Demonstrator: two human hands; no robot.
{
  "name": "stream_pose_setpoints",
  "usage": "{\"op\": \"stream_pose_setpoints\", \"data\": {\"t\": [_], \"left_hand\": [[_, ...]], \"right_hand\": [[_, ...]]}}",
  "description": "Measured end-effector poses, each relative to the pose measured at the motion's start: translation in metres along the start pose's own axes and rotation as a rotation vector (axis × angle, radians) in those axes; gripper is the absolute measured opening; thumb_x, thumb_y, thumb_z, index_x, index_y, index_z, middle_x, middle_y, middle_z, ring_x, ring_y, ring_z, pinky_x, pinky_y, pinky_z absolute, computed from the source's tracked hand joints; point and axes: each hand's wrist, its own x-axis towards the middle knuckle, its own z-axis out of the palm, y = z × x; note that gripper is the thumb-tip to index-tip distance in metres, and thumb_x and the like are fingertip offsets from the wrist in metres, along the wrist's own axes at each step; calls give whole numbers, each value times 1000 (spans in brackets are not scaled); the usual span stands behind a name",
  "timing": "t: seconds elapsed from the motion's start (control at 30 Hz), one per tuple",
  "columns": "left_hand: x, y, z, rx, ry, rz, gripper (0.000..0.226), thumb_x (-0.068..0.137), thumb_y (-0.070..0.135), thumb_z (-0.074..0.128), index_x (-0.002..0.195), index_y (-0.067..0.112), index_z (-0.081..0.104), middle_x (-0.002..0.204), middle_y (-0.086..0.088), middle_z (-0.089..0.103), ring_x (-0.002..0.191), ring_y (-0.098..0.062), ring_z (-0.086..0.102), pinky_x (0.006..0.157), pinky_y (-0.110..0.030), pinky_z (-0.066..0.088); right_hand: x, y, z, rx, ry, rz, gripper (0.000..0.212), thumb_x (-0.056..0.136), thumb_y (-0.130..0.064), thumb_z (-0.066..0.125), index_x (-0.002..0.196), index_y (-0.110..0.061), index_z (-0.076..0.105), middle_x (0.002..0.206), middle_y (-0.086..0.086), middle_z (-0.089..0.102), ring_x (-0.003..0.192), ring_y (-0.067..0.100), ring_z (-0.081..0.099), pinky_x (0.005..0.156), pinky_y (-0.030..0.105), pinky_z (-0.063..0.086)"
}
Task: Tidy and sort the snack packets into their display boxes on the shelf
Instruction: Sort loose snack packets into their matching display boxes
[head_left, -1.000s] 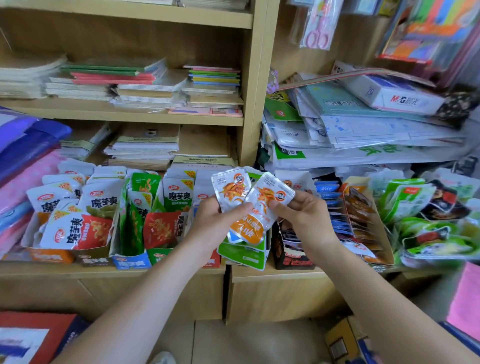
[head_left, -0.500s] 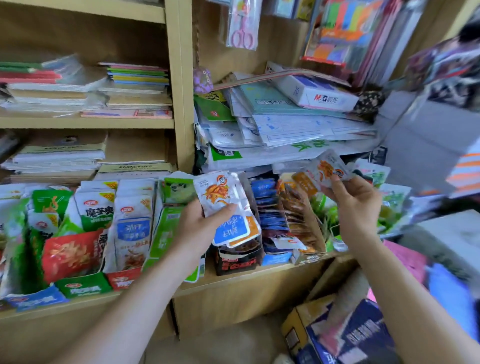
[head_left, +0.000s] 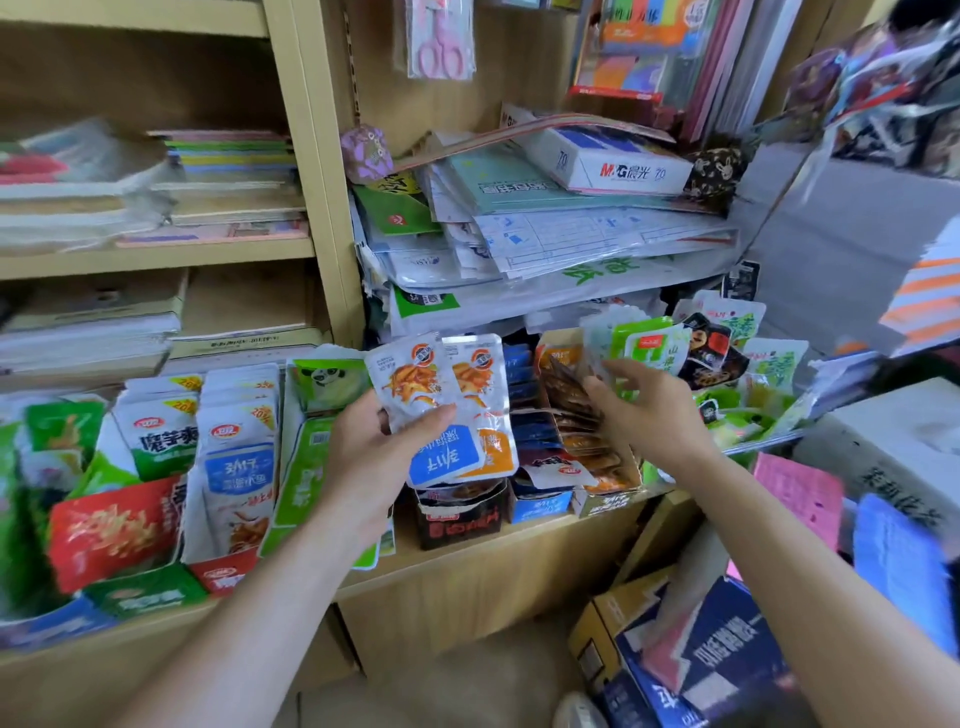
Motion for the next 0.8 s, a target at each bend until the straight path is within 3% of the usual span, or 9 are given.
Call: {"op": "stream_pose_setpoints", "data": {"t": [0.1, 0.2, 0.27, 0.33, 0.4, 0.5, 0.6, 0.7, 0.8], "left_hand": [[-2, 0, -1, -3, -7, 1, 35, 80, 10, 80, 113, 13, 69, 104, -1, 78, 97, -20, 75, 81, -40, 59], [-4, 1, 2, -5, -74, -1, 42, 77, 12, 80, 116, 11, 68, 108, -5, 77, 101, -24, 74, 85, -44, 59], [-4, 0, 3, -3, -104, -15, 43, 76, 15, 79, 117, 11, 67, 110, -6, 77, 103, -25, 73, 88, -46, 58], [-3, -2, 4, 8, -85, -31, 31, 85, 16, 75, 115, 14, 68, 109, -5, 77, 103, -23, 73, 91, -45, 57], [1, -4, 4, 8, -60, -61, 15, 94, 17, 67, 109, 17, 70, 104, -2, 78, 101, -21, 73, 91, -42, 56], [4, -4, 6, 0, -47, -98, 12, 96, 9, 61, 95, 17, 69, 91, 2, 78, 88, -14, 74, 82, -36, 55], [5, -3, 8, 32, -91, -82, 14, 95, 5, 60, 98, 15, 70, 95, 0, 78, 91, -15, 74, 77, -34, 56], [5, -3, 8, 48, -119, -45, 22, 95, 3, 62, 110, 18, 70, 102, 1, 78, 97, -16, 74, 78, -33, 57], [6, -2, 6, 78, -82, 27, 29, 91, 4, 69, 117, 16, 67, 108, 0, 77, 101, -19, 73, 85, -40, 57]], "right_hand": [[-24, -35, -1, 306, -17, -143, 43, 88, -42, 71, 124, -18, 67, 106, -11, 72, 94, 5, 67, 79, 21, 54], [-35, -49, 19, 561, -295, -80, 48, 84, -29, 78, 125, -12, 62, 98, 2, 76, 93, 23, 72, 79, 40, 61], [-35, -52, 25, 644, -326, -44, 28, 84, -15, 78, 109, -9, 66, 92, 12, 76, 88, 32, 73, 74, 47, 61], [-30, -52, 21, 708, -222, -27, 14, 84, -6, 77, 94, -7, 67, 86, 16, 75, 78, 25, 73, 64, 35, 58], [-22, -46, 12, 676, 45, -20, 10, 85, -3, 75, 90, -8, 68, 79, 6, 75, 70, 14, 72, 59, 24, 55], [-3, -21, 0, 448, 502, -41, 4, 89, -11, 71, 90, -14, 68, 77, -1, 73, 69, 16, 71, 60, 30, 56], [13, 0, 2, 247, 612, -66, 5, 93, -16, 66, 95, -16, 70, 78, -2, 72, 69, 16, 68, 68, 32, 56], [22, 17, 18, -83, 274, -107, 14, 94, -14, 63, 97, -17, 77, 77, 1, 73, 63, 18, 63, 65, 27, 50], [23, 25, 28, -255, -22, -36, 19, 94, -14, 63, 108, -15, 77, 93, 9, 76, 82, 26, 69, 73, 29, 53]]}}
